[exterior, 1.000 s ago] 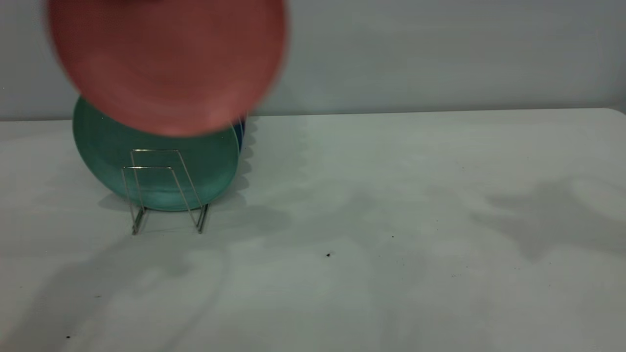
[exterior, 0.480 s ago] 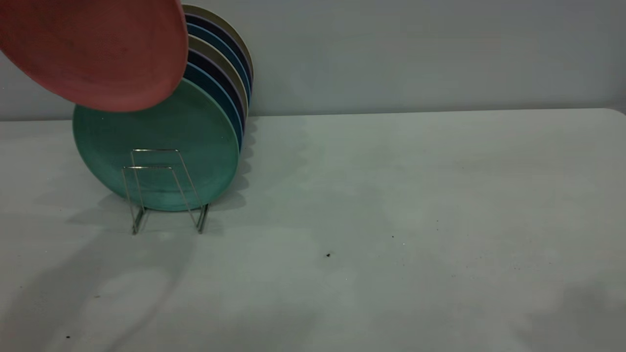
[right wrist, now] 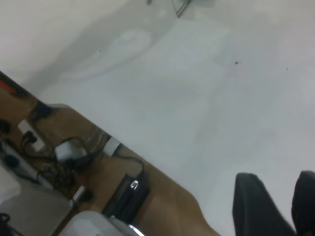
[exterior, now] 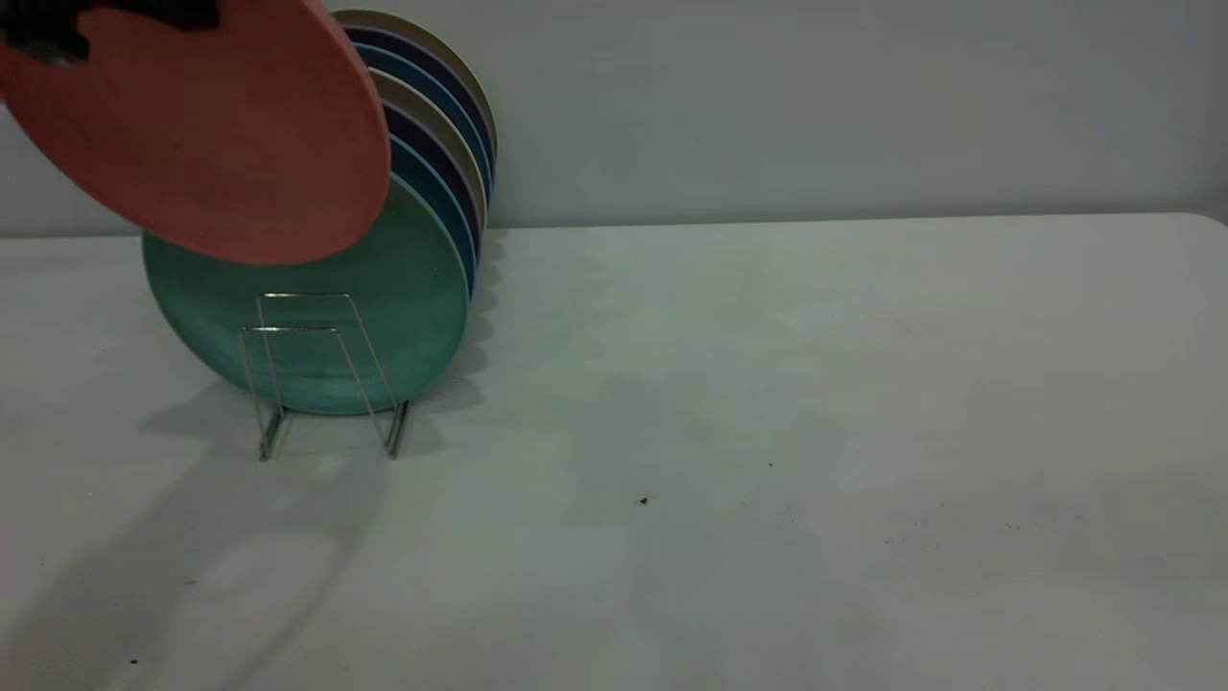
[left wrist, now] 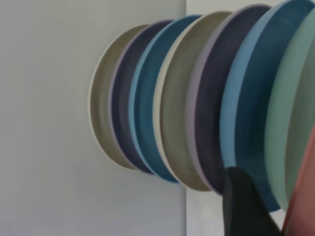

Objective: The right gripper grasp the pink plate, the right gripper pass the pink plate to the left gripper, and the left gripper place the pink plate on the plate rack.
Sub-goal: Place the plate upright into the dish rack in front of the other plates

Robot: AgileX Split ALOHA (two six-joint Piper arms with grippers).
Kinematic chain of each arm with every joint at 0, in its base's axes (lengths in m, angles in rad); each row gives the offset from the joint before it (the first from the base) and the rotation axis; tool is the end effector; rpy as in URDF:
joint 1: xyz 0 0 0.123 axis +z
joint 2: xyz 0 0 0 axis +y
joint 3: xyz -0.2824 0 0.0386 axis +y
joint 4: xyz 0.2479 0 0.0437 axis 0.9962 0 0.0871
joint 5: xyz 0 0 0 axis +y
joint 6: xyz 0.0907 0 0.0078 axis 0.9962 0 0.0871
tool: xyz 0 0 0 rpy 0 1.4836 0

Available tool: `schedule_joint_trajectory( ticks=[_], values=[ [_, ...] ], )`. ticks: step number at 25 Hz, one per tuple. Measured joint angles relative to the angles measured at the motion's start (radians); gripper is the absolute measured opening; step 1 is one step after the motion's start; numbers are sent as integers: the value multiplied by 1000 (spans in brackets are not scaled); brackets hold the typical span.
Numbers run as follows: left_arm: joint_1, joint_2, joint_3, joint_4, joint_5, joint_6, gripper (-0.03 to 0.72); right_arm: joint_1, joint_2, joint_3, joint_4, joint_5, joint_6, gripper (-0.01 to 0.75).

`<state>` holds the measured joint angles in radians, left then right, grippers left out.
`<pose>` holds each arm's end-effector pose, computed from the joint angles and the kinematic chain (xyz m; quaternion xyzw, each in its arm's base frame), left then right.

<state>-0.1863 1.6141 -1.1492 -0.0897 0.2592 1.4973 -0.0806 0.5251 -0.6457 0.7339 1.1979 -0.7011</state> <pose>0.3584 -0.0697 0.2772 0.6430 0.6192 0.2505 0.3747 0.0655 0.0517 0.3164 -0.2449 0.8607 0.2288 0.3833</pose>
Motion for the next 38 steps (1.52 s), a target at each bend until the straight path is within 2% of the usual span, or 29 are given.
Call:
schedule_joint_trajectory(
  ticks=[5,13,38],
  values=[
    [0,3,16,0,-3,0,311,0,-138,82,-66,-1,62,219],
    [0,46,16,0,0,0,311,0,-168,132,-222,-1,166,231],
    [0,157,16,0,-46,-2,311,0,-168,133,-247,-25,175,237]
  ],
)
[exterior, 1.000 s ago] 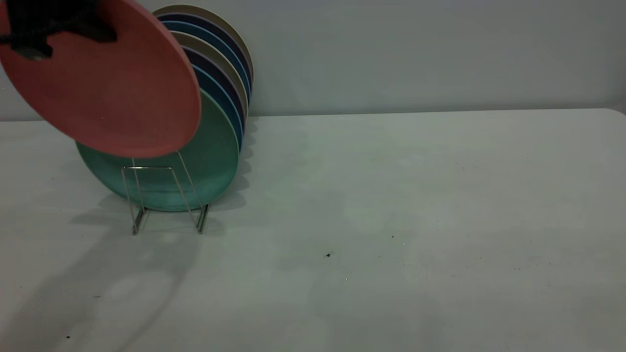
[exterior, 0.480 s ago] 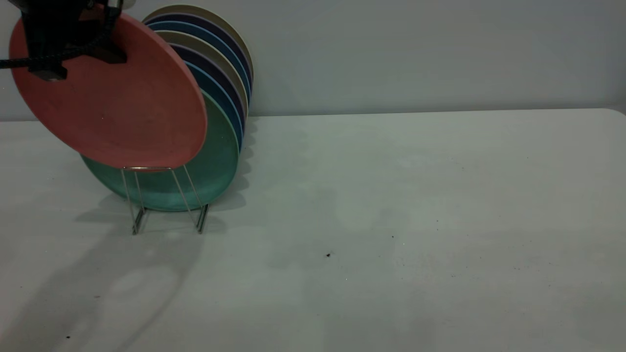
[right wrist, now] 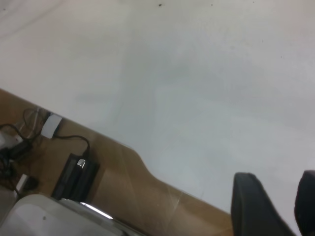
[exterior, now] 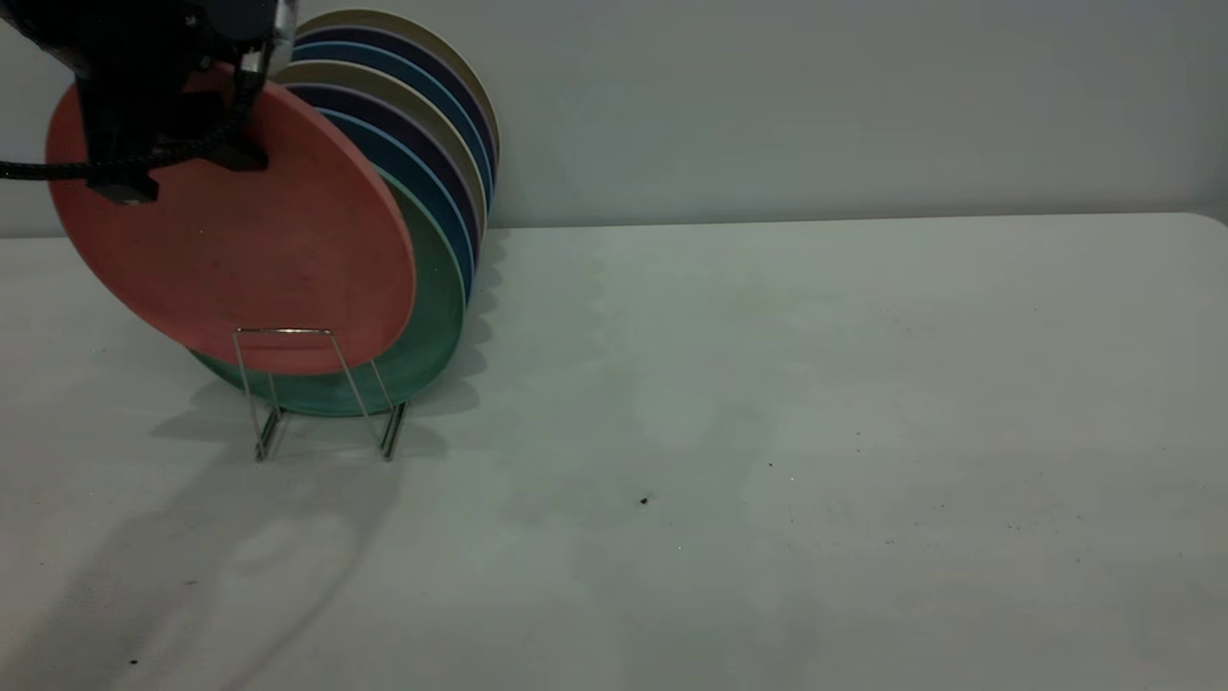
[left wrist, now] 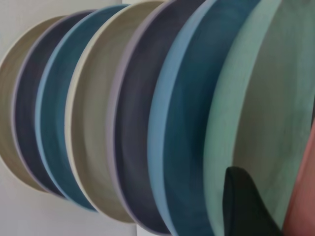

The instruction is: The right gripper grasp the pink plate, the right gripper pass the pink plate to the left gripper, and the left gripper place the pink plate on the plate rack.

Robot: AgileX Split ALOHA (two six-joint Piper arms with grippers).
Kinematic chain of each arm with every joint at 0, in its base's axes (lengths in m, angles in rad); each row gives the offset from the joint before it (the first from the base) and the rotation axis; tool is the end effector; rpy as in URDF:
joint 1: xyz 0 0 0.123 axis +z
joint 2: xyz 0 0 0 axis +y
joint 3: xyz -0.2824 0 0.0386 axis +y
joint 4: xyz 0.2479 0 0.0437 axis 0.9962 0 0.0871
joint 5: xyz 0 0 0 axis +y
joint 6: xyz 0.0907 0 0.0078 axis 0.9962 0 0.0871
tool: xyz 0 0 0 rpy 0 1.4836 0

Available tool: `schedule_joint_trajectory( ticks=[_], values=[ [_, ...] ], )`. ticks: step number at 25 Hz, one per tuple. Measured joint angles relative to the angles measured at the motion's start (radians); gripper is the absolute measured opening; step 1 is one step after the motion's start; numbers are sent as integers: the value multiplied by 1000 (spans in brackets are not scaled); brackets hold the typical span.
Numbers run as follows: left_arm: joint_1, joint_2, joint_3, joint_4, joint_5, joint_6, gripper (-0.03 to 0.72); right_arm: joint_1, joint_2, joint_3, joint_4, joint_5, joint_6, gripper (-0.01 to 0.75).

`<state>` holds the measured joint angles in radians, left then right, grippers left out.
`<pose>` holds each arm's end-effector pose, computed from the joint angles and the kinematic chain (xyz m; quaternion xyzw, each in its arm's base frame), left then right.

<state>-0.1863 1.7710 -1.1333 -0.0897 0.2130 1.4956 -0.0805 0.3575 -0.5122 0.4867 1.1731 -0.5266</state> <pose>0.3779 -0.0730 0.2166 0.6603 0.6398 0.2184 0.3270 0.0421 0.0360 0.2757 -0.1855 0.9027 0.1380 0.3630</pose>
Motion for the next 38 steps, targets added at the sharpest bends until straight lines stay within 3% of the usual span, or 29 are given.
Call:
schedule_joint_trajectory(
  ticks=[4,10,13,25,30,38],
  values=[
    [0,0,0,0,-1,-23,330,0,0,0,-2,0,1,237],
    [0,0,0,-2,-10,-69,475,0,0,0,-9,-1,1,237],
    [0,0,0,-1,-13,-78,512,0,0,0,-9,-1,1,237],
    [-12,-84,0,-2,22,-100,522,0,0,0,-20,2,2,237],
    [-21,-280,0,-4,224,-299,522,13,0,0,-82,32,86,237],
    [-21,-694,0,128,735,-798,522,62,0,33,-176,-38,197,237]
  ],
)
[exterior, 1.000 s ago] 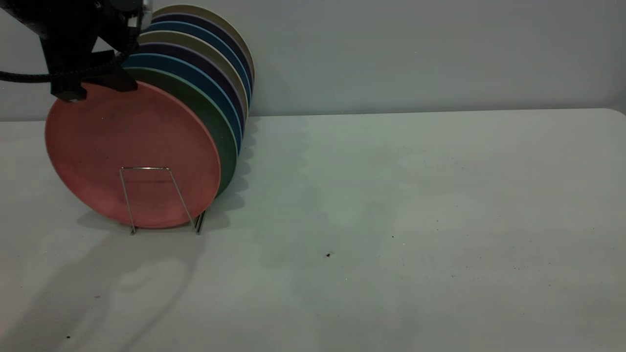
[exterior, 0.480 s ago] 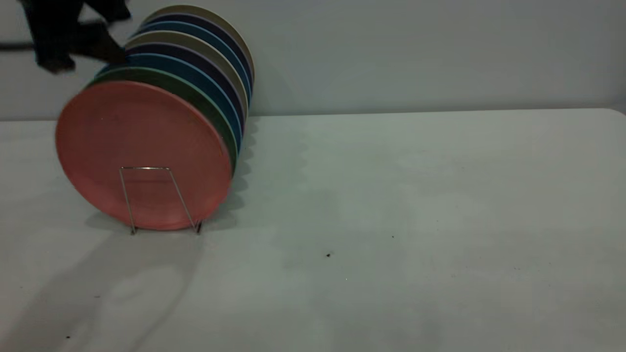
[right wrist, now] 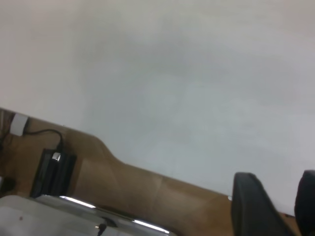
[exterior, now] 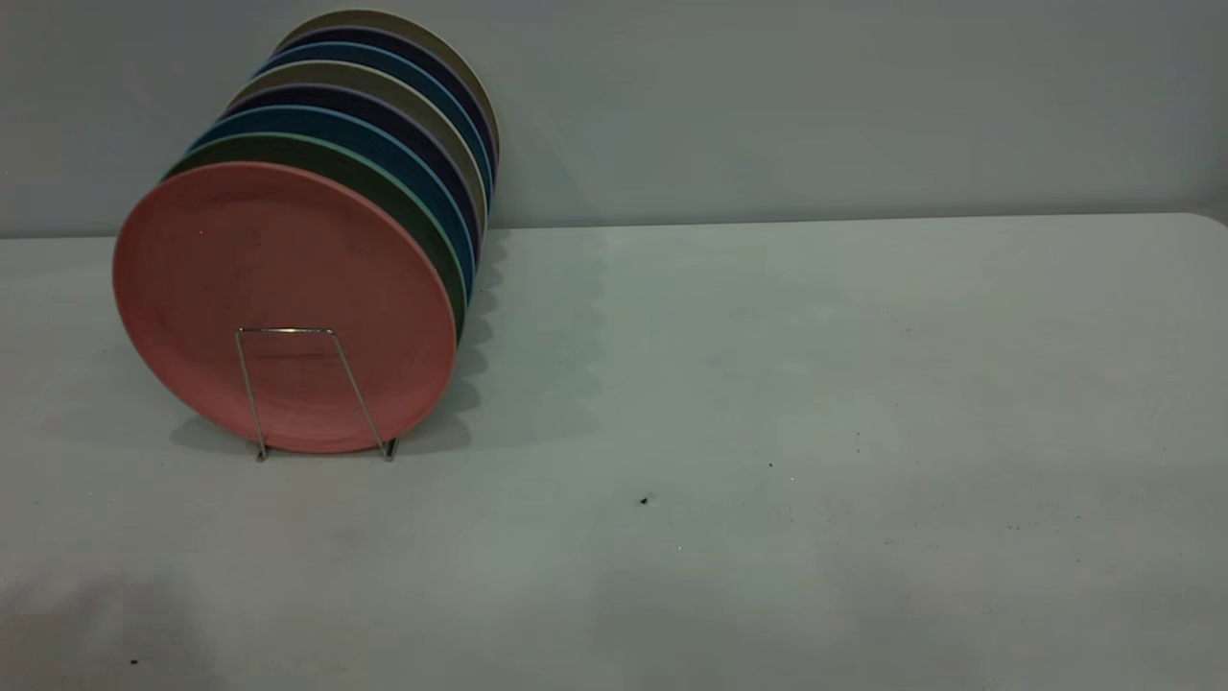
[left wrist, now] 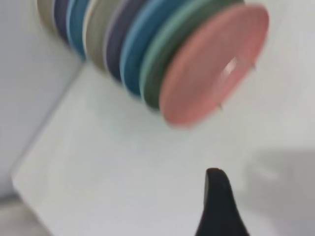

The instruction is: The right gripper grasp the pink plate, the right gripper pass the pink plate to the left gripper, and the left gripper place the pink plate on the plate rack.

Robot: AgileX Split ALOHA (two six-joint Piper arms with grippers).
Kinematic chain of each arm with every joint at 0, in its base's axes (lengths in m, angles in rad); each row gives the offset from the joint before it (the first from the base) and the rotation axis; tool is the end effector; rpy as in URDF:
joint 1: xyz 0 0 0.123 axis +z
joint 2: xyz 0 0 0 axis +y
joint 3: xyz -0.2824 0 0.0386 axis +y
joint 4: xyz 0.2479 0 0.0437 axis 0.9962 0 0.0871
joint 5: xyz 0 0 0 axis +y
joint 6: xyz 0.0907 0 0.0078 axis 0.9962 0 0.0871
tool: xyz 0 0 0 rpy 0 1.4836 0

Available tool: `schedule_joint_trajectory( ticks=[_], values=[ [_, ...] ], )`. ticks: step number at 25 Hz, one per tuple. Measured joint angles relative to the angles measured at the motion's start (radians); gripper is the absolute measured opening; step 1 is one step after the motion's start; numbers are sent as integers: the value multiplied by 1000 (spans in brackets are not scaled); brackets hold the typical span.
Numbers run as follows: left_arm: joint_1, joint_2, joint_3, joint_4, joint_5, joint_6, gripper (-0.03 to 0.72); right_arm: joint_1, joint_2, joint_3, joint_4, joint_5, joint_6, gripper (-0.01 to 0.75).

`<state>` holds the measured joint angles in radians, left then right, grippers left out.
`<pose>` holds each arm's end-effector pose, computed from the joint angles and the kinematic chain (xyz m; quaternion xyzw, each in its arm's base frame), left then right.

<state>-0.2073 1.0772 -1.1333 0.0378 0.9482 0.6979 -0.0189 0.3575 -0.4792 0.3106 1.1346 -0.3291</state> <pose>0.2044 -0.0401 0.3819 0.4096 0.8321 0.1085 0.3579 0.0440 0.0244 0.2625 -0.1274 0.9285 0.0971 0.3350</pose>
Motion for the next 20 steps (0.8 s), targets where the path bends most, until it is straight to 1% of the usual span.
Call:
schedule_joint_trajectory(
  ticks=[4,7,9,12,14,20],
  values=[
    [0,-174,0,80,210,-216,522,62,0,4,-105,-8,122,237],
    [0,-268,-1,87,219,-349,522,104,0,7,-171,-10,211,237],
    [0,-323,5,86,219,-425,522,138,0,7,-197,-10,231,237],
    [0,-404,53,73,219,-512,522,197,0,7,-240,-10,242,237],
    [0,-454,115,70,219,-540,522,220,0,7,-261,-10,253,237],
    [0,-587,353,67,219,-590,522,228,0,7,-268,-10,262,238]
  ],
)
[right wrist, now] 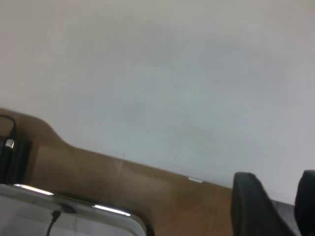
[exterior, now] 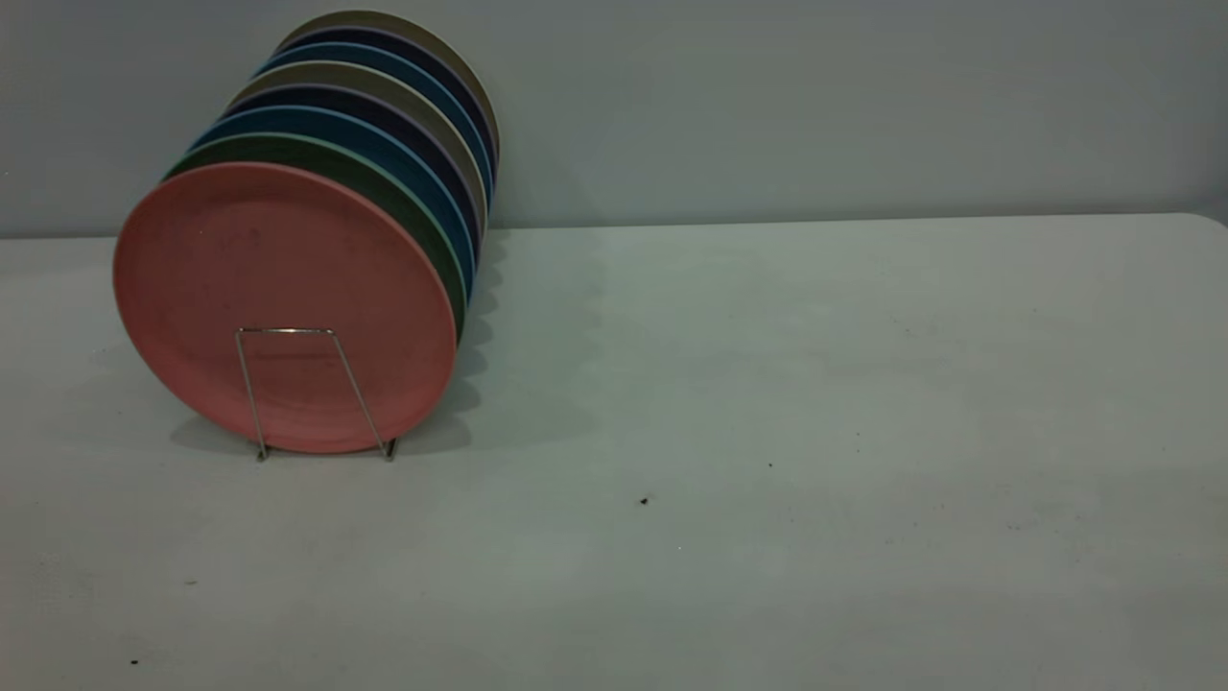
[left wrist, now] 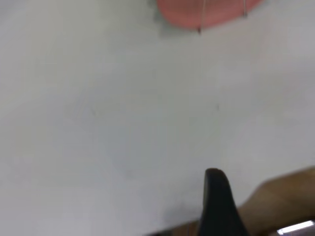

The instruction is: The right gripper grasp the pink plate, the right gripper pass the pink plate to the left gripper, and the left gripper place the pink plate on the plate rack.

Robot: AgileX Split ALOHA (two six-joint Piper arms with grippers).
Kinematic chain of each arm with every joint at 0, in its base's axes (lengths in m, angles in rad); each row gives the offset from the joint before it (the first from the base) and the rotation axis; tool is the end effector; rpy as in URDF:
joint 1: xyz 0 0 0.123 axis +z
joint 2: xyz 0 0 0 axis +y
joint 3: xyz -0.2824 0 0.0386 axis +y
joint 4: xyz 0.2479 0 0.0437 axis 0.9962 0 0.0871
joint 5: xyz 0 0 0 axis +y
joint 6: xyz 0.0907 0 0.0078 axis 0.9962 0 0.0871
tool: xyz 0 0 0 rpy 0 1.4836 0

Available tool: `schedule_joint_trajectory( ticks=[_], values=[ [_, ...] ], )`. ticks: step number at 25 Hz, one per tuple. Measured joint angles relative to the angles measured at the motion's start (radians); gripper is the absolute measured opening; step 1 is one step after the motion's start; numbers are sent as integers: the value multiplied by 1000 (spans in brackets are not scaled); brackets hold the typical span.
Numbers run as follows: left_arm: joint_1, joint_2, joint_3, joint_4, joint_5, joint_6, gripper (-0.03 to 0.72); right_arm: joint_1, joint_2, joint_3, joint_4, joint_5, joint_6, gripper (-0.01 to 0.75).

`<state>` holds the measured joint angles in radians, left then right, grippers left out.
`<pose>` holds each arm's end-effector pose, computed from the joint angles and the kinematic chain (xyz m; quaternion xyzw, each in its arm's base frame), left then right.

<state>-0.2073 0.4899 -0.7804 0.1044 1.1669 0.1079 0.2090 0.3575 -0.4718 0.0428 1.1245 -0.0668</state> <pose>0.0584 -0.0034 0.3385 0.1456 0.9118 0.0332 0.3825 0.0434 0.0128 0.2571 -0.1277 0.9391 0.0438 0.3159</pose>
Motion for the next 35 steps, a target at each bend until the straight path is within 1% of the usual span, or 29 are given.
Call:
schedule_joint_trajectory(
  ticks=[5,9,13,21,25,28,32,34,35],
  values=[
    [0,-89,179,-14,-8,-72,522,0,0,0,22,0,5,239],
    [0,-134,286,-104,-29,-95,522,0,0,0,27,0,6,239],
    [0,-164,294,-143,-43,-78,522,0,0,0,27,0,7,239],
    [0,-167,294,-145,-49,-77,522,0,-3,0,27,0,7,239],
    [0,-168,294,-145,-51,-77,522,-7,-103,0,28,0,7,239],
    [0,-168,294,-146,-51,-77,522,-38,-234,0,29,1,7,239],
    [0,-175,294,-146,-52,-77,522,-101,-371,-1,30,10,7,239],
    [13,-177,294,-146,-52,-77,522,-124,-375,-1,30,16,7,239],
    [33,-177,294,-148,-52,-77,522,-134,-375,-1,31,16,7,239]
  ],
)
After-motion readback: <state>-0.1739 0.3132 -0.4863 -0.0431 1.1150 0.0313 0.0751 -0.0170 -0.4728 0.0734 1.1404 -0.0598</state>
